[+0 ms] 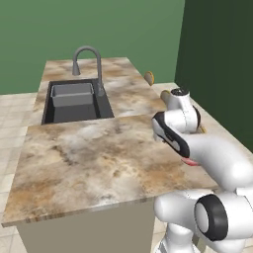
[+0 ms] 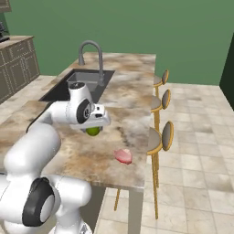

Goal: Open the fridge, remove the pear, lime, and steak, and place them on any counter.

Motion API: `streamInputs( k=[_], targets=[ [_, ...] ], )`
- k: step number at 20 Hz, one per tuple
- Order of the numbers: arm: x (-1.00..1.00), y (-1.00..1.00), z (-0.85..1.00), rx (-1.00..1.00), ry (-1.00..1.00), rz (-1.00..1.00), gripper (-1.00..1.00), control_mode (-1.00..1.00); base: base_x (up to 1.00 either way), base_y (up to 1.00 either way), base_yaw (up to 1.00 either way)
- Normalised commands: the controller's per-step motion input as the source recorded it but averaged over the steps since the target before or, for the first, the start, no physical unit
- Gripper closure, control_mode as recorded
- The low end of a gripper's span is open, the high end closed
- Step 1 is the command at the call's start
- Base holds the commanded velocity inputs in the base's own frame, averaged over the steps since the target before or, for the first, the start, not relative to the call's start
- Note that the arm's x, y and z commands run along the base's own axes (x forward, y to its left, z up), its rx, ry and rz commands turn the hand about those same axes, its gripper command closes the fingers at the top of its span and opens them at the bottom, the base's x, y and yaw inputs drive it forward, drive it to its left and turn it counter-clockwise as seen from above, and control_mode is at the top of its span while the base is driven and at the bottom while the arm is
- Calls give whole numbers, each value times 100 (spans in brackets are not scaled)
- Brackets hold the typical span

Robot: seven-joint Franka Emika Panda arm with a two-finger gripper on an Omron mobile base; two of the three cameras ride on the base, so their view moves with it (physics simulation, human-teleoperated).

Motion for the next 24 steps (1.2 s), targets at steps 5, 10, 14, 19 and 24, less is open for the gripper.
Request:
streamInputs(
  k=[5,10,14,19,24],
  targets=[
    [51,-2,-70,0,8,12,100,-100,0,0,0],
    [26,0,-51,0,6,8,100,-100,0,0,0],
    [6,0,-46,0,10,3,100,-100,0,0,0],
    [6,0,-43,0,9,0,100,-100,0,0,0],
    [3,0,-9,0,3,0,-100,-100,0,0,0]
  ],
)
